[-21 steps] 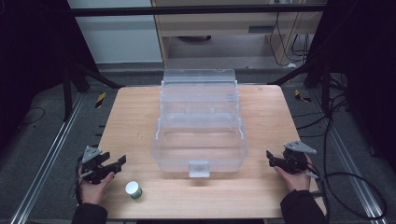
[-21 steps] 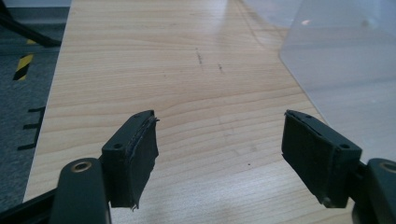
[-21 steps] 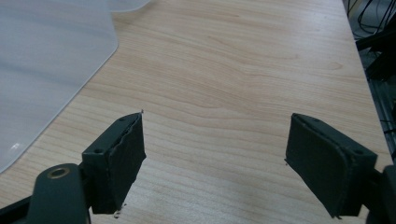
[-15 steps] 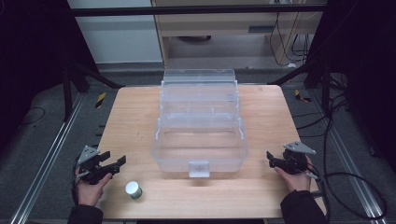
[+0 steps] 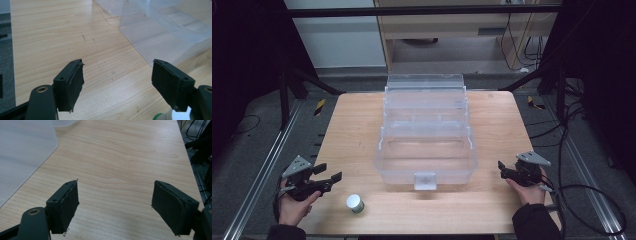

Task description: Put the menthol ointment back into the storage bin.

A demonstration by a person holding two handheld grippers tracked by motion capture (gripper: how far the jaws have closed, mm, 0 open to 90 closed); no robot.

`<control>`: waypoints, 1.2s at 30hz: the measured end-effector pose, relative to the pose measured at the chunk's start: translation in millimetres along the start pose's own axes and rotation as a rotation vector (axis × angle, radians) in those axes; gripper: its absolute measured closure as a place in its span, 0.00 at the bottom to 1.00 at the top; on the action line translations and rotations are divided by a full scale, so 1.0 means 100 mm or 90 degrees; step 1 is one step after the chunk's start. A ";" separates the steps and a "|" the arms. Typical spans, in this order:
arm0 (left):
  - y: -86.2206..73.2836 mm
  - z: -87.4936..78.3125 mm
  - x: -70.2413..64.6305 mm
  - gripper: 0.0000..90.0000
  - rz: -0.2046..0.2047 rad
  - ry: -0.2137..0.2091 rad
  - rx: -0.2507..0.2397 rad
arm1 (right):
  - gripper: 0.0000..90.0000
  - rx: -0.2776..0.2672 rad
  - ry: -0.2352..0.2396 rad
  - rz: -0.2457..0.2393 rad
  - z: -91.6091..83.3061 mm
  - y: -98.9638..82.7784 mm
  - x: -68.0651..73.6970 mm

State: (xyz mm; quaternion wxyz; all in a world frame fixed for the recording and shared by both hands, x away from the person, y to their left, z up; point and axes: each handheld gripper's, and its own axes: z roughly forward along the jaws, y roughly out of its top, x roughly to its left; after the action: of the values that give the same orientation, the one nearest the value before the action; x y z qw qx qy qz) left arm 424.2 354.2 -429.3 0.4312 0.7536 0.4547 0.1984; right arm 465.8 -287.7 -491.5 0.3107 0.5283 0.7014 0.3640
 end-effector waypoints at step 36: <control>0.28 -0.18 -0.26 0.24 0.261 -0.154 0.181 | 0.19 0.033 0.026 -0.031 0.05 -0.03 -0.02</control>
State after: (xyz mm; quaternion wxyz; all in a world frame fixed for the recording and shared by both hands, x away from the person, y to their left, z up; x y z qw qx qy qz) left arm 412.8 334.1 -394.2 0.3233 0.9009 0.2616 0.1244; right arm 469.2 -289.2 -496.6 0.2915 0.5114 0.7292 0.3490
